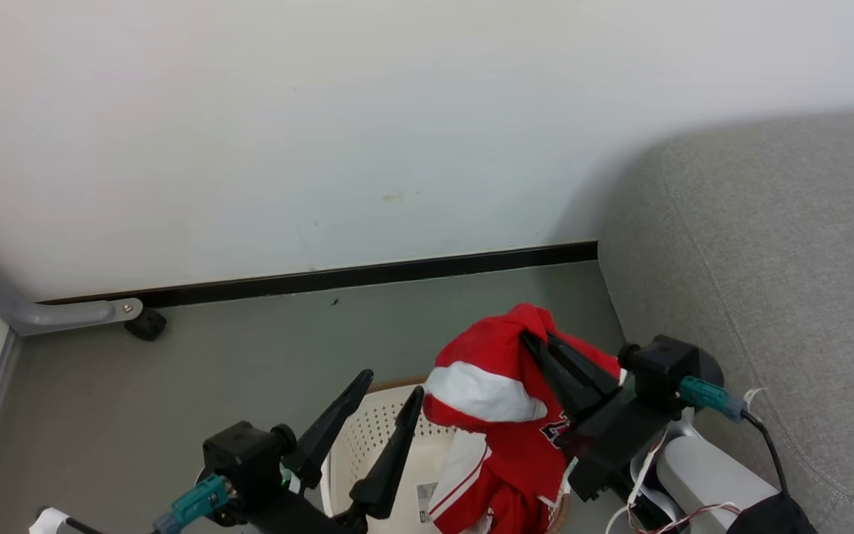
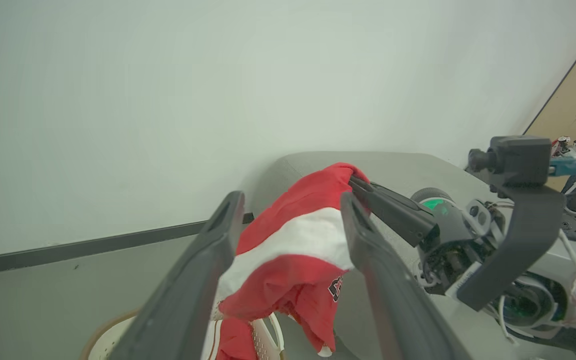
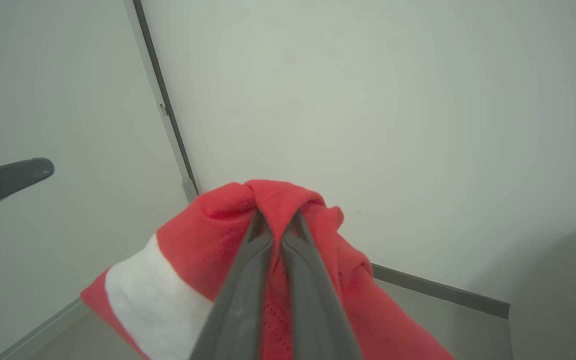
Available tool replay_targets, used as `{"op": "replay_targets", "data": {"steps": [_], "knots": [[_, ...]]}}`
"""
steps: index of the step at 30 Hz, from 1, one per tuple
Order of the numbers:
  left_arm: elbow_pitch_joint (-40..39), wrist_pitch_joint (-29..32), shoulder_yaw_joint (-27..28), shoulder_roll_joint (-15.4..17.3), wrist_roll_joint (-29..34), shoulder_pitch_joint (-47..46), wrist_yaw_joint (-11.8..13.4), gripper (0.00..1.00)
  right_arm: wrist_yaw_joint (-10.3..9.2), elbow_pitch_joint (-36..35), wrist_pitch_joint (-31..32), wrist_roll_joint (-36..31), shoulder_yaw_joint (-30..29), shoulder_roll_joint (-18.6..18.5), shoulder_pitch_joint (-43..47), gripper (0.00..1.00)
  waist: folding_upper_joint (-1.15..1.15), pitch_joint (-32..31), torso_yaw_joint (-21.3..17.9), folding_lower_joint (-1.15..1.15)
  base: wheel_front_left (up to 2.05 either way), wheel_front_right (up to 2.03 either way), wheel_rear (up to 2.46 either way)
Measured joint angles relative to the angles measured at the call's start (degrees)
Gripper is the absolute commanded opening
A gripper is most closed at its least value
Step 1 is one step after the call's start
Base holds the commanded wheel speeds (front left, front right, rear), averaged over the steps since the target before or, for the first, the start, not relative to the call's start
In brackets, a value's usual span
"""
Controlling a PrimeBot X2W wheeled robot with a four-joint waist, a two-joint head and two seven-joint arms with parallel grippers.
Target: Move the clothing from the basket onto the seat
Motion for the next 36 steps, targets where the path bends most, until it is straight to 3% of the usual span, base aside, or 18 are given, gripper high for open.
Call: {"op": "replay_targets", "data": {"steps": [12, 36], "knots": [[-0.71, -3.27, -0.82, 0.70, 3.22, 2.08, 0.26, 1.00, 0.00, -2.36, 0.00, -2.24, -1.91, -0.66, -0.01, 0.00, 0.00, 0.34, -3.26, 0.00, 0.00, 0.00, 0.00], [-2.72, -9.00, 0.49, 3.69, 6.06, 4.92, -0.13, 1.00, -0.75, -7.95, -0.01, -7.37, -7.42, -3.47, 1.25, 0.00, 0.00, 1.95, -17.56, 0.00, 0.00, 0.00, 0.00]]}}
